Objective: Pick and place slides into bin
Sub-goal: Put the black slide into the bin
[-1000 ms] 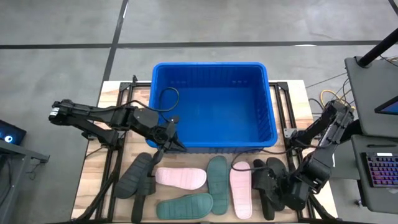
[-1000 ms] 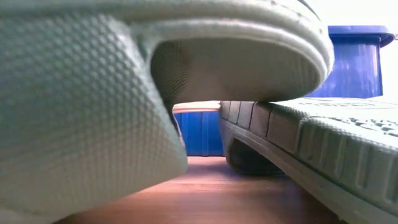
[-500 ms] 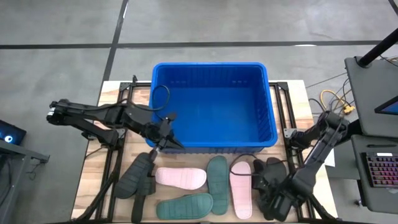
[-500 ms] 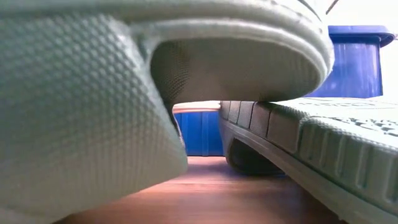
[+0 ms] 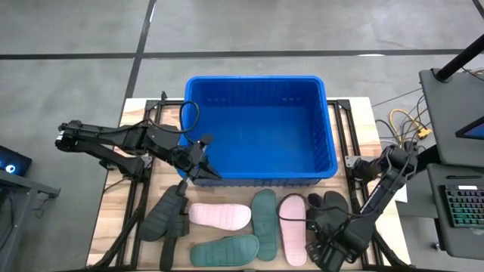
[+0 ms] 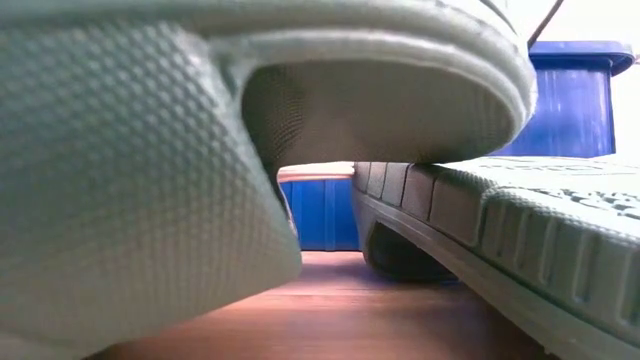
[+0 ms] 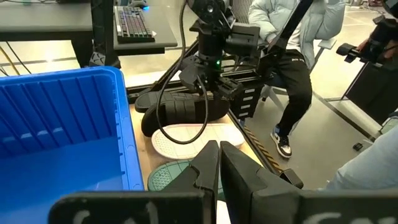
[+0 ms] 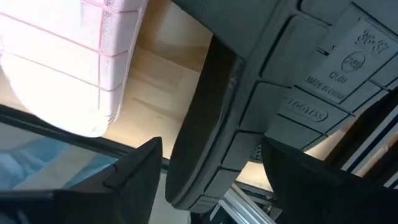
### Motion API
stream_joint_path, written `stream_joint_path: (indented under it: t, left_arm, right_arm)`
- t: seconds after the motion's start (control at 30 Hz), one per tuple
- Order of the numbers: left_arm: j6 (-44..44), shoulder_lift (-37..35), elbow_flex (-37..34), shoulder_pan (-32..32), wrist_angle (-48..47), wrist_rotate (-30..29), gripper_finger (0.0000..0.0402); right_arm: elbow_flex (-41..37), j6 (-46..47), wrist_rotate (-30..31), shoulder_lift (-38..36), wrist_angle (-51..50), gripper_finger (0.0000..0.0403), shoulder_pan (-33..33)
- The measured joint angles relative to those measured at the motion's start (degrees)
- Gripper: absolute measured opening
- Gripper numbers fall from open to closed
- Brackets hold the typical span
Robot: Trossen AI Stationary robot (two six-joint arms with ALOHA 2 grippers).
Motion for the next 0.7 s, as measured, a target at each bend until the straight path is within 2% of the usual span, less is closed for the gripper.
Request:
stream_joint_path:
  t: [0.13,0.37,0.7]
  left_arm:
    - [-0.1,0.0,-0.1,0.0,-0.1,0.0,0.0000]
    - [-0.1,0.2,-0.3,0.0,2.4,0.0,0.0000]
    - [0.1,0.2,-0.4,0.0,4.7,-0.2,0.0000]
  right_arm:
    - [0.0,0.0,-1.0,1.3,0.4,0.0202,0.0]
    - [1.1,-0.3,-3.4,0.7,0.9,0.0061,0.0]
    - [7.7,-1.5,-3.6,-4.7,-3.3,0.0049,0.5]
